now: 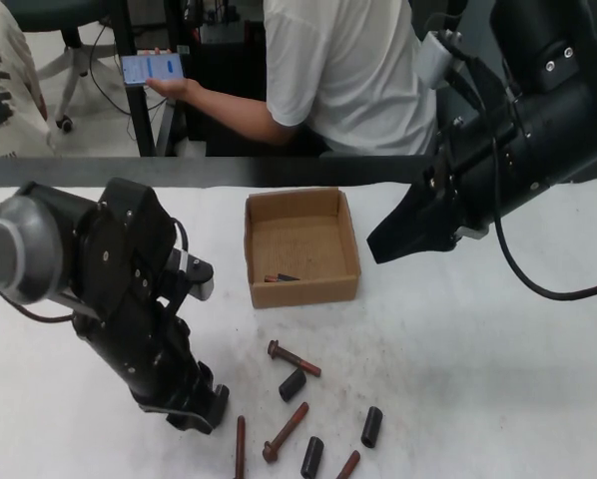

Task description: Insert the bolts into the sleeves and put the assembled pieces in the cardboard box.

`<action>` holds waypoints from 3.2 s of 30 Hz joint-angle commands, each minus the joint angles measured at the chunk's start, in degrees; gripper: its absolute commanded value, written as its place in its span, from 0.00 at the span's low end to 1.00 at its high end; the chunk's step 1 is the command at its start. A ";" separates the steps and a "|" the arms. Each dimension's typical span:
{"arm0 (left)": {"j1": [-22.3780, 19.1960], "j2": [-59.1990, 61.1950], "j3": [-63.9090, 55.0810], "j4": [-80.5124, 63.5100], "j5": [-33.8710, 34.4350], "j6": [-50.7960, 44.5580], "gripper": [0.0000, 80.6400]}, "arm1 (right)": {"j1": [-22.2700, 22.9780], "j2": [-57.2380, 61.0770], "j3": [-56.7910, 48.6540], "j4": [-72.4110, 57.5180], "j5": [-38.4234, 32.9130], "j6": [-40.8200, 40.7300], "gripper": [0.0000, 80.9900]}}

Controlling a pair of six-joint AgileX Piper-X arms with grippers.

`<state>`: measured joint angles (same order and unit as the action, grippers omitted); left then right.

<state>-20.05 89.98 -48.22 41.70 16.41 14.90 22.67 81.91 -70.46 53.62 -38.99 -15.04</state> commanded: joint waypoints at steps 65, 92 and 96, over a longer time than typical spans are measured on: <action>-3.64 7.23 -2.68 -7.67 -3.10 -1.01 0.00 | 0.10 -1.98 -0.01 0.13 -5.18 0.02 0.01; 0.70 -18.09 -2.68 -7.65 0.86 -3.56 0.00 | 2.05 16.41 6.61 -15.27 3.38 -2.55 0.03; 0.70 -19.61 -2.68 -7.16 0.86 -3.57 0.00 | 4.79 18.39 4.89 -18.87 3.82 -0.94 0.33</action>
<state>-19.52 71.82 -50.60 34.27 17.61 11.80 25.31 99.39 -63.61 38.20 -34.73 -17.52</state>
